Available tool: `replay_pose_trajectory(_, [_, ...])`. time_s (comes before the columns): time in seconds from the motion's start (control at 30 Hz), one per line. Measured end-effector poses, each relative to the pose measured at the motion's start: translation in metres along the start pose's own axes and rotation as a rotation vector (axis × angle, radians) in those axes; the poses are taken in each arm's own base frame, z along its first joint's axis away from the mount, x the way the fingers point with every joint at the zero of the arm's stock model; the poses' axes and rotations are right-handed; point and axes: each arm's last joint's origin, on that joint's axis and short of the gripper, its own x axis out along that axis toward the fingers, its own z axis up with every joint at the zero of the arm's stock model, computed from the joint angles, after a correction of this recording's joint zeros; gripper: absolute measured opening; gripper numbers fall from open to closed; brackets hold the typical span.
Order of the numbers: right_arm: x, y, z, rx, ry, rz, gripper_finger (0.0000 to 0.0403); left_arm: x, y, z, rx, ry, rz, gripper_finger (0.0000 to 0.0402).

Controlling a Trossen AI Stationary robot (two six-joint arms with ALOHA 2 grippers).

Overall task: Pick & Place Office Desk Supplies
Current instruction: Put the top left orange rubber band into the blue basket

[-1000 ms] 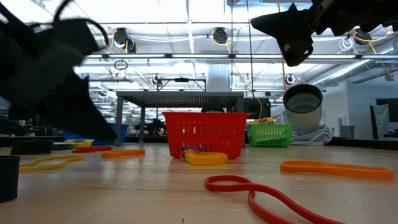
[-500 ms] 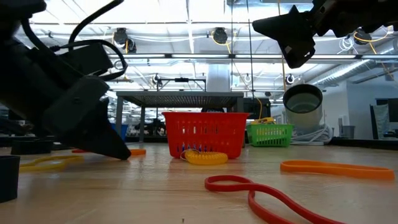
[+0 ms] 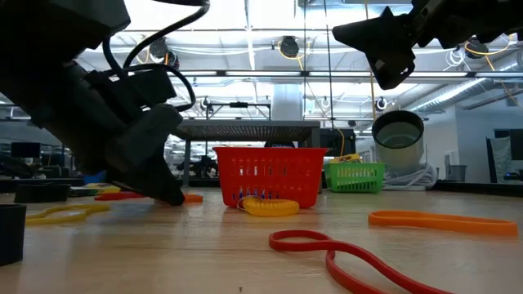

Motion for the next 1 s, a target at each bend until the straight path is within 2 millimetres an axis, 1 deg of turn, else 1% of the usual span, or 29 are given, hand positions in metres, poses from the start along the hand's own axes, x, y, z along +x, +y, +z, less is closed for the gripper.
replay_pose_trajectory(0.03, [0.000,0.000,0.000,0.005,0.000,0.000,0.0207,-0.001,-0.001,-0.001,0.008,0.004,-0.005,0.0022])
replay_pose_trajectory(0.07, [0.000,0.000,0.000,0.010,0.000,-0.001,0.0207,-0.002,-0.001,-0.002,0.016,0.004,-0.008,0.0015])
replay_pose_trajectory(0.17, [0.000,0.000,0.000,0.011,0.001,-0.002,0.0207,-0.004,-0.001,-0.005,0.042,-0.004,-0.006,0.0010])
replay_pose_trajectory(0.27, [0.000,0.000,0.000,0.021,0.000,-0.001,0.0208,-0.012,0.002,0.001,0.060,0.014,-0.003,0.0006])
replay_pose_trajectory(0.4, [0.000,0.000,0.000,0.032,0.000,-0.001,0.0208,-0.036,0.012,0.017,0.095,0.055,-0.013,0.0004])
replay_pose_trajectory(0.5, [0.000,0.000,0.000,0.031,0.004,-0.002,0.0208,-0.063,0.022,0.039,0.073,-0.017,-0.027,0.0004])
replay_pose_trajectory(0.67, [0.000,0.000,-0.001,0.031,0.006,-0.001,0.0208,-0.105,0.049,0.070,0.065,-0.164,-0.017,0.0003])
replay_pose_trajectory(0.73, [0.000,0.000,0.000,0.031,0.006,-0.001,0.0208,-0.117,0.062,0.082,0.048,-0.203,-0.009,0.0002])
replay_pose_trajectory(0.87, [0.000,0.000,-0.001,0.031,0.007,-0.001,0.0208,-0.130,0.089,0.099,0.025,-0.214,0.038,0.0002])
replay_pose_trajectory(1.0, [0.000,0.000,-0.001,0.031,0.006,0.000,0.0208,-0.137,0.117,0.110,0.002,-0.201,0.121,0.0002])
